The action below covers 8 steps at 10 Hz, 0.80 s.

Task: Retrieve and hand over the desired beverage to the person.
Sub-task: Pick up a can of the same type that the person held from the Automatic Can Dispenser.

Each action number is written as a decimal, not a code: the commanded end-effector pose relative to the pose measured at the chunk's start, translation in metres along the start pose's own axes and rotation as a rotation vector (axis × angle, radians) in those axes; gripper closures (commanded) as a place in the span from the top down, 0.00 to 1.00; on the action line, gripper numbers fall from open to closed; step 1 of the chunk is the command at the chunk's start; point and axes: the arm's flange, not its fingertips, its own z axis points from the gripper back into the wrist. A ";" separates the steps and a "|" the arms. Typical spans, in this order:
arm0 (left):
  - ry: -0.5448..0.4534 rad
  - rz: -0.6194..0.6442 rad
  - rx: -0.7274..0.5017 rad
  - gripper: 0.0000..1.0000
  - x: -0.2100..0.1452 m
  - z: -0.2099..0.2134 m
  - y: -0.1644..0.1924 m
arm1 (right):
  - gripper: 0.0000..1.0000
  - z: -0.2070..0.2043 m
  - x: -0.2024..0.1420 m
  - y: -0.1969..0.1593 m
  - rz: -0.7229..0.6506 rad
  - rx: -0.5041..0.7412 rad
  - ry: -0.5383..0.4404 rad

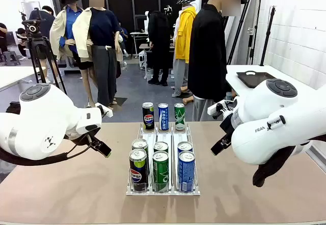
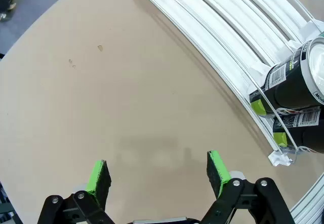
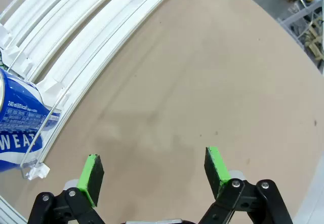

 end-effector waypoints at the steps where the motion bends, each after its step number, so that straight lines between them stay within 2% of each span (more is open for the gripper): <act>1: 0.000 0.000 0.000 1.00 0.000 0.000 0.000 | 1.00 0.000 0.000 0.000 0.000 0.000 0.000; 8: 0.000 0.000 0.000 1.00 0.000 0.000 0.000 | 1.00 0.000 0.000 0.000 0.000 0.000 0.000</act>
